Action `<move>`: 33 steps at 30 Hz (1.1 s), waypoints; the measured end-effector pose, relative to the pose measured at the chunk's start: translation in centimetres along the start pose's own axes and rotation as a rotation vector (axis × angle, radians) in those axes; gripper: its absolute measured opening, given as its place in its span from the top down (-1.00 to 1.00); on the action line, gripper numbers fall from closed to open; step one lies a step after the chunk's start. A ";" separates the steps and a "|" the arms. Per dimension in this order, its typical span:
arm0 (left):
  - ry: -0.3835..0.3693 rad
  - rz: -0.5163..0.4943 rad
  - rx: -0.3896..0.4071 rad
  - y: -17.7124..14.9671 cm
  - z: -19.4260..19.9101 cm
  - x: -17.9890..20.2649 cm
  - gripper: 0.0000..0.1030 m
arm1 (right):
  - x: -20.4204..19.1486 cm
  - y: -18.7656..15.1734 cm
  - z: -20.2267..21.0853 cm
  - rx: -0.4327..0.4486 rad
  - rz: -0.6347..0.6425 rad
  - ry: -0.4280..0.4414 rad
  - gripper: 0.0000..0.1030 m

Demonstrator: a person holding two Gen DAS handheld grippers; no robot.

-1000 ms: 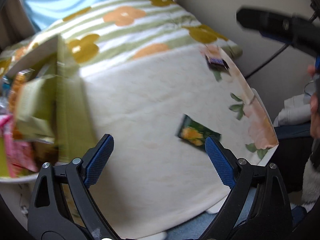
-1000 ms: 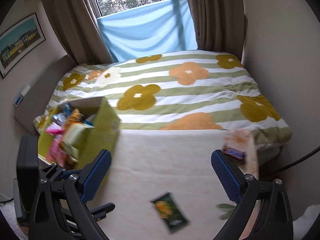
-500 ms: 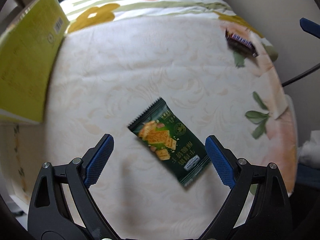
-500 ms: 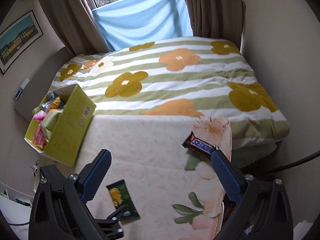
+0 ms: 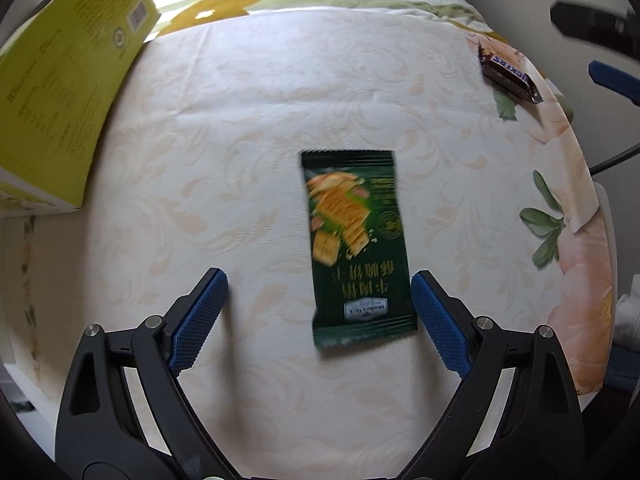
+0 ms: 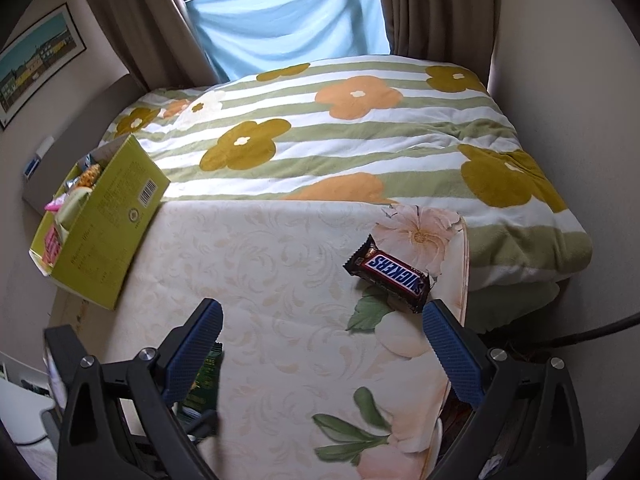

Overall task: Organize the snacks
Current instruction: 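Grasp the green cracker packet with the left gripper while the right gripper grasps the Snickers bar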

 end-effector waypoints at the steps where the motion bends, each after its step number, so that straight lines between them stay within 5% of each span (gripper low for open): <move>1: 0.001 0.000 0.002 0.1 0.0 -0.1 -0.79 | 0.2 -0.1 -0.3 -0.005 0.011 -0.007 -0.93; 11: -0.015 -0.048 0.003 1.2 -0.7 1.4 -0.78 | 3.1 0.2 -3.3 -0.046 0.132 -0.058 -0.93; 19: -0.013 -0.069 0.014 2.0 -0.2 0.9 -0.22 | 5.5 0.9 -5.7 -0.106 0.307 -0.099 -0.92; 24: -0.024 -0.108 0.014 2.3 0.0 1.3 0.20 | 5.8 0.9 -7.2 -0.175 0.469 -0.093 -0.61; 33: -0.063 -0.102 -0.012 2.6 -0.1 1.2 0.21 | 5.3 -0.1 -9.5 -0.263 0.573 -0.037 0.00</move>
Point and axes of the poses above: each gripper's, at about its wrist camera, not at the fingertips, and z roughly against the way its jaws point, x to its right, y to its top, the point moved 7 cm from there along -z, roughly the way its jaws point, and after that the axes turned 5 degrees about z, right-handed, at the moved point
